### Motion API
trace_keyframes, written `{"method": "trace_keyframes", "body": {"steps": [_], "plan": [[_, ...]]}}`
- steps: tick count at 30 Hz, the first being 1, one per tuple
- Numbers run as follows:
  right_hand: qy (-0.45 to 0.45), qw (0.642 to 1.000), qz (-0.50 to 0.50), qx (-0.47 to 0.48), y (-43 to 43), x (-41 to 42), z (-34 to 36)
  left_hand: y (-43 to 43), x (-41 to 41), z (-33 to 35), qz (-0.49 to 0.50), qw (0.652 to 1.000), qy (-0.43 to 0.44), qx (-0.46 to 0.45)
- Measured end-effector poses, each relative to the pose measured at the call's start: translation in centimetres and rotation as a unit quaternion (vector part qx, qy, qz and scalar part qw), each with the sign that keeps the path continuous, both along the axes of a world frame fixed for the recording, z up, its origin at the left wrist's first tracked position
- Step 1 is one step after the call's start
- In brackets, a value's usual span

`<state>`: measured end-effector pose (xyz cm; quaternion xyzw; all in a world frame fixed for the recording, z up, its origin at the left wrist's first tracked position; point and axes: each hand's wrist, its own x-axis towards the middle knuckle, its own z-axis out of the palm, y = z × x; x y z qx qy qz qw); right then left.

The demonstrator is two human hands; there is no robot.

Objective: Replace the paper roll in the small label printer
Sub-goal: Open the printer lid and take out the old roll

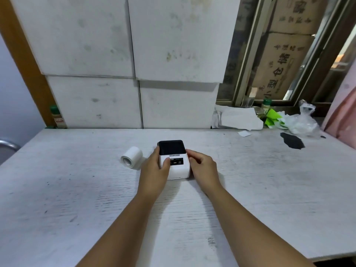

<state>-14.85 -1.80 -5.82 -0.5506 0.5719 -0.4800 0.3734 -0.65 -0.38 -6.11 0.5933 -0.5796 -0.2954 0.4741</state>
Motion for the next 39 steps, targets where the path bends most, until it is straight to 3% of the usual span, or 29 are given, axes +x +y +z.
{"method": "trace_keyframes", "body": {"steps": [15, 21, 28, 34, 39], "plan": [[-0.009, 1.000, 0.008, 0.011, -0.5, -0.3, -0.5, 0.6, 0.7, 1.1, 0.024, 0.988, 0.152, 0.007], [0.002, 1.000, 0.003, -0.006, -0.5, -0.4, -0.6, 0.2, 0.8, 0.4, -0.030, 0.993, 0.113, 0.020], [0.025, 0.999, -0.018, -0.018, -0.4, -0.2, -0.7, 0.4, 1.0, 0.4, -0.045, 0.991, 0.127, 0.023], [0.097, 0.994, -0.038, -0.028, -0.1, 0.4, -0.5, 0.4, 0.8, 0.3, -0.018, 0.990, 0.128, 0.054], [0.034, 0.998, 0.040, 0.037, 0.0, -0.3, -0.3, 0.0, 0.9, 0.1, 0.060, 0.993, 0.094, 0.040]]}}
